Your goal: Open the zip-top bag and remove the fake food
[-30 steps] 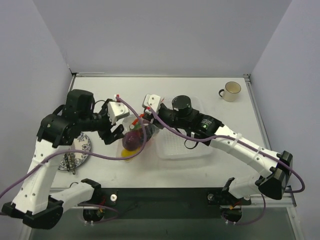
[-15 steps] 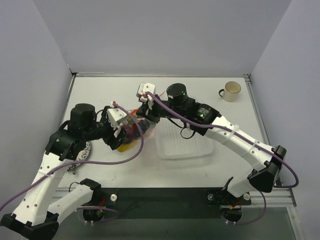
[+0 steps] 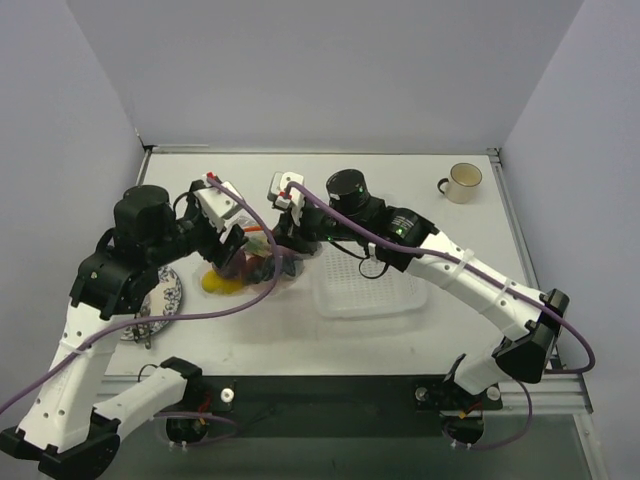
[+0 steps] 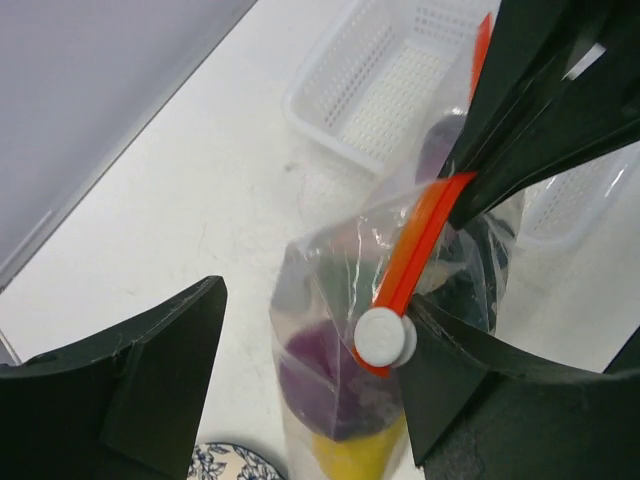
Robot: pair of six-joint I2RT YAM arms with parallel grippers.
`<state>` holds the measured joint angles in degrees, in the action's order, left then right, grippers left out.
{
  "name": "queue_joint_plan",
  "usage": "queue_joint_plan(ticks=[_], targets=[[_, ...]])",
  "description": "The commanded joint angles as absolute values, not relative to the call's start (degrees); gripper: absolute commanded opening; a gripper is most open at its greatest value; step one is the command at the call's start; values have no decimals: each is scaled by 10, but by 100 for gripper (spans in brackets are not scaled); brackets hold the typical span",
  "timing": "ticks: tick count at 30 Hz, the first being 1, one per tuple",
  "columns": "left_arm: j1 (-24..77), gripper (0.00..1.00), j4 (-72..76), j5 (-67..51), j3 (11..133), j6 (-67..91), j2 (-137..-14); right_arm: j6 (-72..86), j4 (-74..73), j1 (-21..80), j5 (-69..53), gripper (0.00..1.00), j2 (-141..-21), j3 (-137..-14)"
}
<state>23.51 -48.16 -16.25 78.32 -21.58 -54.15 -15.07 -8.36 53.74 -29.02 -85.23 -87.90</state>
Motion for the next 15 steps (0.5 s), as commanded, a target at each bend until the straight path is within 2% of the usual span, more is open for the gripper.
queue_joint_plan(ticks=[1,4,8,11,12,13,15], targets=[[237,76,-486,-229,840,-213,-544,-141,-64,545,-317,0,-853,-880],[237,74,-494,-246,836,-211,-543,-141,-64,545,-318,0,-849,-878],[237,63,-486,-238,828,-214,-546,-136,-65,545,-322,0,-844,-873],[237,28,-500,-267,846,-220,-553,-137,-64,545,-320,0,-838,-861],[237,4,-506,-286,852,-227,-559,-136,-64,545,-316,0,-837,-860],[237,0,-516,-296,862,-228,-562,-137,-64,545,-312,0,-836,-858],[236,0,-525,-315,872,-231,-566,-137,-64,545,-308,0,-836,-856]])
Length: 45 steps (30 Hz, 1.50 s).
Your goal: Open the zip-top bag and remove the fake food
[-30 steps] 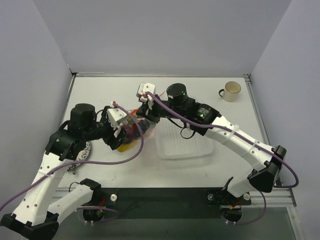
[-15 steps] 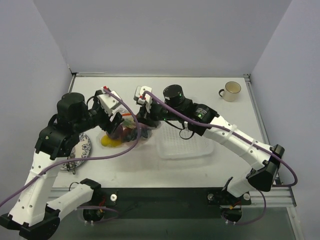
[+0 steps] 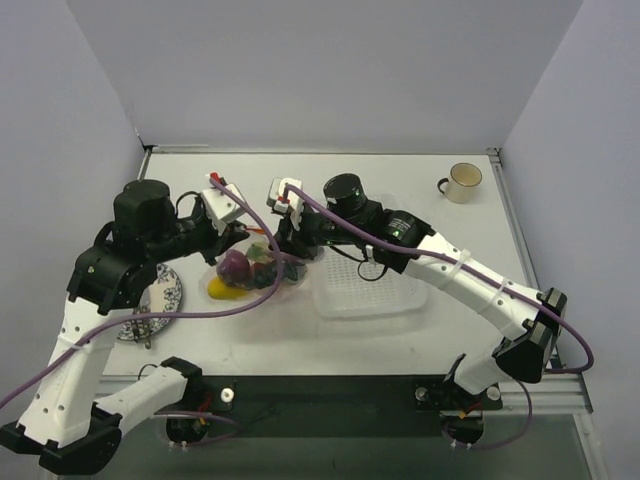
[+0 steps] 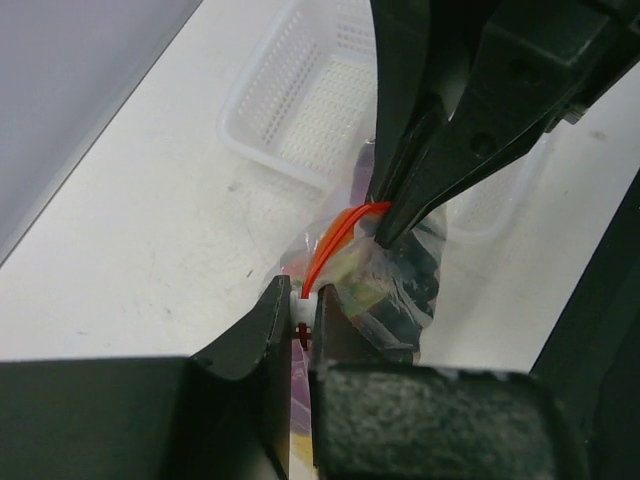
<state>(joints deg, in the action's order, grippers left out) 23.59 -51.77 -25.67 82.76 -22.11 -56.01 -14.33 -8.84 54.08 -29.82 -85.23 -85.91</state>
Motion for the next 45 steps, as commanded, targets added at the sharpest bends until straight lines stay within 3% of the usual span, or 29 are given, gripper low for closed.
queue_joint_plan(ticks=[1,13,15,17,20,24,35,45], targets=[[236,0,-530,-318,876,-231,-567,-138,-64,545,-304,0,-836,-854],[236,0,-588,-328,899,-265,-557,-175,-62,541,-265,0,-861,-846],[236,0,-604,-329,887,-279,-549,-179,-62,539,-281,13,-863,-852],[236,0,-623,-338,882,-305,-544,-192,-62,538,-296,32,-859,-852],[236,0,-667,-358,889,-336,-546,-213,-62,537,-319,43,-846,-853],[236,0,-732,-383,923,-366,-553,-216,-69,521,-352,45,-839,-875],[236,0,-769,-396,959,-382,-568,-127,-105,504,-624,45,-879,-931],[237,0,-780,-407,971,-387,-576,-126,-105,510,-629,42,-894,-934]])
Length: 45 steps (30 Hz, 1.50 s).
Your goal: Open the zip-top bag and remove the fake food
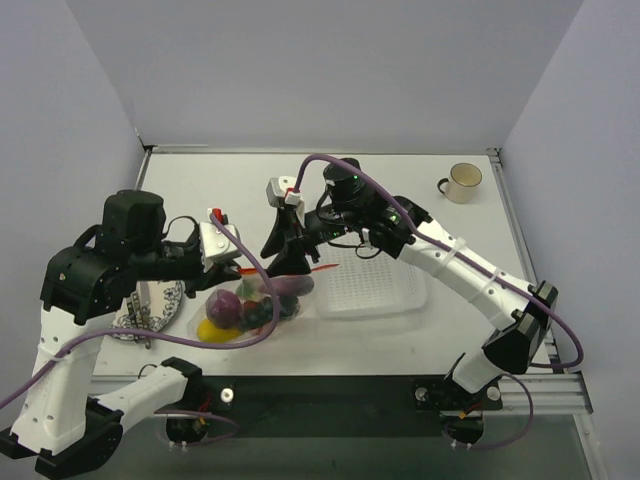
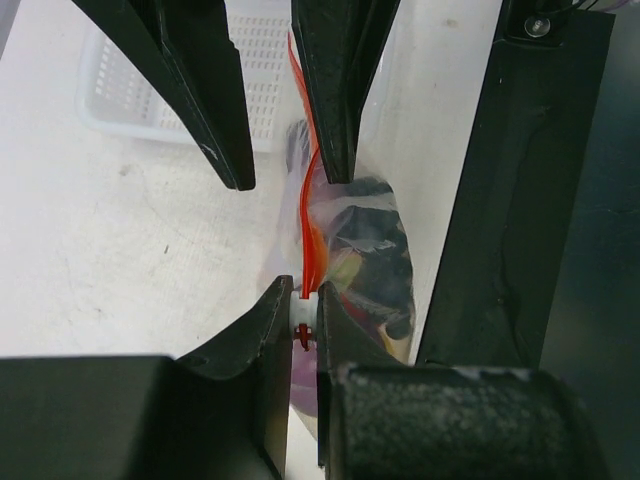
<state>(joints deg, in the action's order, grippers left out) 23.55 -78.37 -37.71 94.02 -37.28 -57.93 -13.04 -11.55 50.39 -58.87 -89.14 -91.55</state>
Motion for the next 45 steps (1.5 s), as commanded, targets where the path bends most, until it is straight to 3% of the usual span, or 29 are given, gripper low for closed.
queue_joint_plan(ticks=[1,9,12,13,16,18,21,22,29,35,38,42,43,45], targets=[[237,0,-781,-409,972,-387,-577,-126,-105,510,-628,42,-896,-936],[237,0,-802,-432,995,-392,-591,-106,-105,512,-633,36,-938,-964],[237,0,-801,-434,994,-391,-591,-108,-105,510,-627,15,-942,-964],[237,0,-800,-429,992,-392,-590,-108,-105,506,-628,2,-942,-966],[237,3,-773,-394,968,-373,-578,-105,-105,502,-627,0,-940,-978],[236,19,-720,-360,939,-348,-568,-105,-104,500,-614,0,-938,-980],[236,86,-639,-275,930,-236,-543,-107,-101,494,-602,0,-930,-981],[236,97,-625,-268,932,-223,-534,-106,-100,492,-602,0,-927,-982],[232,97,-576,-325,882,-156,-530,-99,-96,492,-601,0,-929,-993],[228,86,-541,-356,794,-144,-511,-95,-94,492,-602,0,-919,-991],[221,74,-540,-381,791,-152,-511,-91,-93,493,-606,0,-916,-991],[218,50,-569,-444,818,-191,-523,-90,-91,493,-603,0,-906,-984],[218,36,-573,-448,823,-194,-524,-91,-91,493,-603,0,-904,-979],[218,22,-584,-453,838,-206,-529,-91,-90,493,-603,0,-898,-973]])
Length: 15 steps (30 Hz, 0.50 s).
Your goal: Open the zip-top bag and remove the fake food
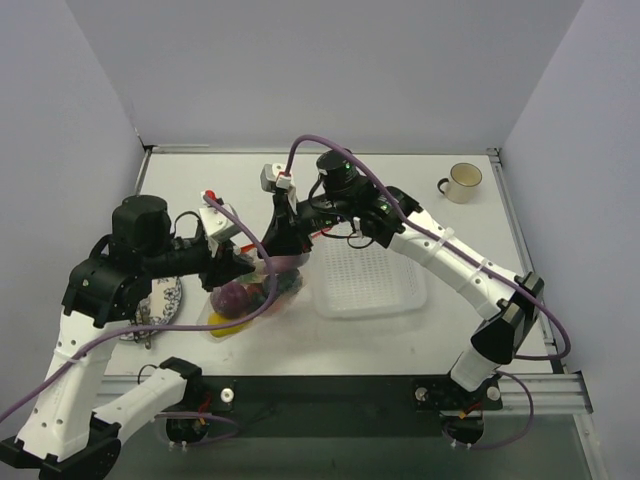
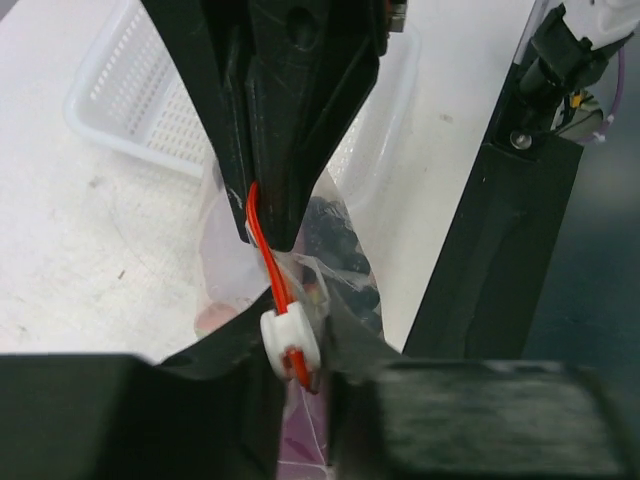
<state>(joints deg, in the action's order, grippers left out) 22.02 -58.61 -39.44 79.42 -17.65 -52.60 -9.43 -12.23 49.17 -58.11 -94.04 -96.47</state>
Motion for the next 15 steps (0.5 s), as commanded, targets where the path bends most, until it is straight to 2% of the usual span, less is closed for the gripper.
queue_joint_plan(ticks=[1,2,7,15], targets=[[218,12,-590,-467,844,-212,-532,-90,-89,492,-602,0,-897,-969],[218,8,-595,-470,852,-221,-535,-91,-89,491,-600,0,-895,-966],[217,0,-625,-457,873,-239,-535,-98,-85,481,-592,0,-871,-935],[216,0,-662,-451,929,-251,-543,-101,-70,468,-581,0,-842,-884]])
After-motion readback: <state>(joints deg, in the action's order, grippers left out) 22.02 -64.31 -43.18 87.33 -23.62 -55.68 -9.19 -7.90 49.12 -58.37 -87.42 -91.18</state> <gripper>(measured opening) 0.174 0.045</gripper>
